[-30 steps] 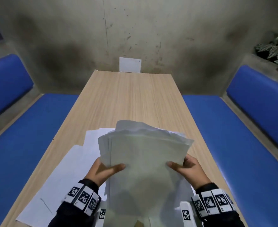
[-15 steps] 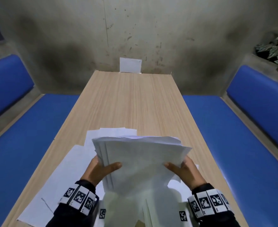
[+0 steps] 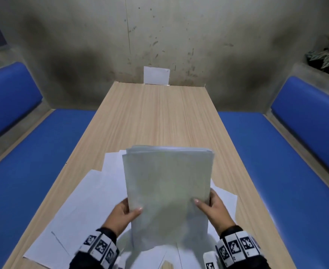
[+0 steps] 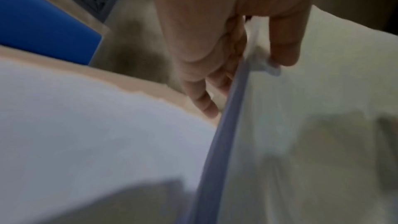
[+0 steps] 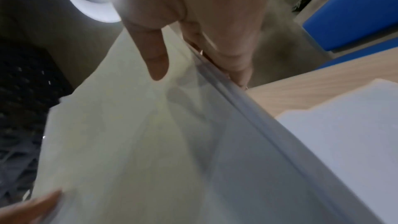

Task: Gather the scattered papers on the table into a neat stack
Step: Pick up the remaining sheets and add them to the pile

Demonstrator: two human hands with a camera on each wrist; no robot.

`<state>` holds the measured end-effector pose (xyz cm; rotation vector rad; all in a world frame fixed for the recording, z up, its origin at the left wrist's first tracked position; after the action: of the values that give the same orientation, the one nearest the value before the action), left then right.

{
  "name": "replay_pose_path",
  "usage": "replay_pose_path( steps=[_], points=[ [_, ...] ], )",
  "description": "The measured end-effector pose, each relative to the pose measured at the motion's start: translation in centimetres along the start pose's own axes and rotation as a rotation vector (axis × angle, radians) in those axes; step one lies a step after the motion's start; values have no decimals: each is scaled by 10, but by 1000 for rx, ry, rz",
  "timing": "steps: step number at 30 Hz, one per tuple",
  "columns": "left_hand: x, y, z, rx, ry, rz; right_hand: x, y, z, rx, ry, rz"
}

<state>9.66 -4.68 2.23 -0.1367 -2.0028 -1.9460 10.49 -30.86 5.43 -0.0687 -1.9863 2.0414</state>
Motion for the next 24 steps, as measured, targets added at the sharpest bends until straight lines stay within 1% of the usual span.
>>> replay_pose_path(
  steps=[2, 4, 5, 7, 8, 9, 11, 12, 13, 14, 17, 21, 24],
  points=[
    [1, -18, -3, -103, 49, 31, -1, 18, -3, 98, -25, -7],
    [-4, -16, 2, -169, 140, 20, -4, 24, -1, 173, -7, -13],
    [-8, -11, 8, -195, 174, 5, -6, 26, 4, 213, 28, -10],
    [-15, -2, 27, -241, 227, -15, -15, 37, 27, 342, 158, -39],
    [-19, 0, 40, -262, 251, -10, -19, 46, 43, 445, 228, -87],
    [-23, -2, 56, -292, 278, 4, -21, 57, 61, 567, 296, -168],
    [-28, -12, 87, -392, 328, 57, -12, 77, 97, 829, 410, -417],
    [-29, -21, 100, -462, 346, 91, -4, 84, 110, 918, 452, -537],
    [-30, -31, 110, -531, 355, 127, 4, 88, 119, 957, 487, -621],
    [-28, -41, 115, -592, 357, 168, 9, 90, 123, 963, 519, -659],
    [-22, -65, 115, -715, 331, 278, 15, 90, 110, 915, 540, -661],
    [-16, -68, 102, -731, 348, 291, 7, 92, 77, 787, 479, -665],
    [-12, -65, 97, -717, 356, 295, 8, 92, 56, 870, 423, -661]
  ],
)
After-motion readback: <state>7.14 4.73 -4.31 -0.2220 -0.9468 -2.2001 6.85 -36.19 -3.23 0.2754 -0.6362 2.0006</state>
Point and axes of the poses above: each hand's wrist, its own x-axis away from the middle knuckle, its own z-axis out of the back of the hand, y = z × x, the point moved 6 cm from there along -x, towards the middle knuckle, and after that the axes turned 12 degrees about y, right-handed, at the moved point
